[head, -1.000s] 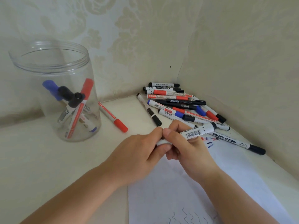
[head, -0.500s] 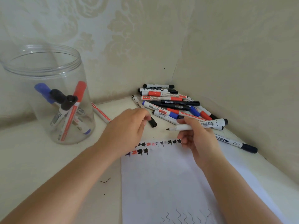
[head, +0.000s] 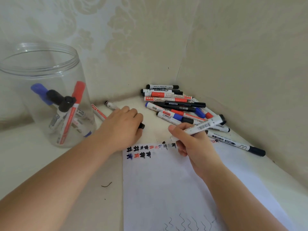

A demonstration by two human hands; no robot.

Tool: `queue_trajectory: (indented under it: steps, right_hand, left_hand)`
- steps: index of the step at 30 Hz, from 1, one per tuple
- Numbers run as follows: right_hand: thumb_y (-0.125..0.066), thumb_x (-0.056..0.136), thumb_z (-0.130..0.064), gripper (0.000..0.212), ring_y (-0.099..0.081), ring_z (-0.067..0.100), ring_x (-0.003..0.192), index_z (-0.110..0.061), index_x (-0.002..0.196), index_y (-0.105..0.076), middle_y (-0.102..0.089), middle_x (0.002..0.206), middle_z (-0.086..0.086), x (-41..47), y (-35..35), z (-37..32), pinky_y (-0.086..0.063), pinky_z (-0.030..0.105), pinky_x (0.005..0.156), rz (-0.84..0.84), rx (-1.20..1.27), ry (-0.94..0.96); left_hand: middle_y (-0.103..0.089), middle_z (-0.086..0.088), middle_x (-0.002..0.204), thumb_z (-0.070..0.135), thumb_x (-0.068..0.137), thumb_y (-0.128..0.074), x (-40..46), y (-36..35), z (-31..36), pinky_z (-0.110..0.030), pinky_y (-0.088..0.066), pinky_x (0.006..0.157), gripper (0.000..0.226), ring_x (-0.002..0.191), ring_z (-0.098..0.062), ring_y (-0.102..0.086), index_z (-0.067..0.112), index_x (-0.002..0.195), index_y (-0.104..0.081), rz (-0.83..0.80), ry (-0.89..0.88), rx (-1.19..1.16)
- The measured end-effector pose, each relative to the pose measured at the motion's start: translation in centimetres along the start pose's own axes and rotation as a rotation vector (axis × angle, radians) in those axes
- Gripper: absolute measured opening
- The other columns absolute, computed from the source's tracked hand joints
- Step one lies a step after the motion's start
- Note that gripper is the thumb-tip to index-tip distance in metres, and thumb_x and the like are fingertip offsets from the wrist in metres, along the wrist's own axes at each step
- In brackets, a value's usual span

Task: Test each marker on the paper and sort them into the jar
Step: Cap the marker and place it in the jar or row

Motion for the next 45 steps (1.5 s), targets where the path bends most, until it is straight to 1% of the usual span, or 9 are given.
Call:
queue_trajectory:
  steps: [4,7,10,12,19,26,32,36,45]
  right_hand:
    - [-0.066,0.083,-0.015,0.011,-0.046,0.014,0.045,-0.013,0.074,-0.061,-0.06,0.051,0.001,-0.2,-1.0,0.4,-0.04,0.023,0.045,-0.06,-0.084,-0.007]
    - [-0.068,0.079,-0.012,0.019,-0.045,0.009,0.046,-0.02,0.063,-0.06,-0.06,0.051,-0.005,-0.2,-1.5,0.7,-0.037,0.021,0.047,-0.061,-0.229,-0.007]
    - [-0.069,0.075,-0.01,0.023,-0.038,0.002,0.038,-0.013,0.06,-0.052,-0.055,0.049,-0.005,-0.6,-2.1,0.6,-0.03,0.013,0.038,-0.041,-0.303,0.073]
    - [-0.068,0.077,-0.013,0.027,-0.035,0.003,0.036,-0.004,0.062,-0.048,-0.054,0.046,-0.006,-0.7,-2.2,0.6,-0.028,0.013,0.037,0.011,-0.335,0.123]
    - [-0.061,0.079,-0.015,0.026,-0.037,0.013,0.047,-0.001,0.066,-0.044,-0.051,0.052,0.007,-0.5,-2.1,1.0,-0.03,0.018,0.041,0.093,-0.42,0.162]
    - [-0.064,0.075,-0.009,0.025,-0.037,0.014,0.05,0.0,0.063,-0.045,-0.047,0.053,0.008,-0.4,-2.6,1.0,-0.03,0.026,0.046,0.052,-0.438,0.244]
    - [-0.064,0.075,-0.01,0.025,-0.039,0.012,0.047,0.001,0.064,-0.045,-0.047,0.053,0.013,-0.2,-2.4,1.1,-0.031,0.025,0.046,0.03,-0.43,0.226]
    - [-0.062,0.075,-0.006,0.028,-0.031,0.011,0.047,-0.005,0.059,-0.038,-0.037,0.05,0.001,-0.2,-2.2,1.1,-0.025,0.019,0.042,0.045,-0.437,0.242]
    - [-0.063,0.077,-0.01,0.026,-0.035,0.012,0.045,-0.002,0.062,-0.044,-0.046,0.047,-0.001,-0.3,-2.2,1.0,-0.03,0.018,0.041,0.028,-0.424,0.191]
  left_hand:
    - [-0.058,-0.015,0.083,0.022,0.085,-0.053,-1.9,0.7,-0.6,-0.043,-0.041,0.069,0.021,0.078,-0.032,-0.049,0.002,0.086,-0.058,0.053,0.045,-0.015]
    - [-0.058,-0.015,0.075,0.024,0.083,-0.047,-3.0,1.0,-1.1,-0.042,-0.04,0.065,0.025,0.073,-0.031,-0.049,0.002,0.077,-0.057,0.065,0.095,0.011]
    - [-0.06,-0.008,0.082,0.034,0.075,-0.019,-3.6,1.1,-1.1,-0.039,-0.035,0.07,0.049,0.08,-0.029,-0.049,0.006,0.083,-0.059,0.033,0.13,0.022]
    - [-0.061,-0.006,0.087,0.035,0.073,-0.015,-3.9,1.0,-1.1,-0.038,-0.034,0.071,0.054,0.083,-0.028,-0.049,0.007,0.087,-0.06,0.038,0.15,-0.003]
    - [-0.063,-0.003,0.096,0.03,0.077,-0.021,-4.4,2.0,-0.5,-0.038,-0.036,0.072,0.05,0.085,-0.026,-0.05,0.01,0.096,-0.063,0.141,0.137,-0.129]
    - [-0.058,0.004,0.1,0.019,0.079,-0.029,-4.1,1.7,3.5,-0.035,-0.039,0.077,0.038,0.089,-0.016,-0.044,0.015,0.106,-0.055,0.104,-0.122,-0.484]
    - [-0.054,0.01,0.101,0.003,0.082,-0.046,-4.5,0.0,2.1,-0.022,-0.031,0.083,0.041,0.092,-0.009,-0.042,0.02,0.12,-0.046,0.076,-0.062,-0.538]
    - [-0.054,0.011,0.099,0.004,0.082,-0.045,-4.5,0.1,1.9,-0.025,-0.032,0.082,0.04,0.09,-0.008,-0.042,0.02,0.118,-0.049,0.081,-0.063,-0.514]
    - [-0.053,0.01,0.111,-0.002,0.082,-0.042,-4.8,0.1,1.7,-0.025,-0.029,0.09,0.046,0.101,-0.008,-0.037,0.019,0.123,-0.044,0.064,-0.037,-0.548]
Point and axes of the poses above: each hand's wrist, its own x-axis towards the middle knuckle, its own y-axis out of the back of the hand, z = x × y, the point moved 5 cm from there along x, towards the middle knuckle
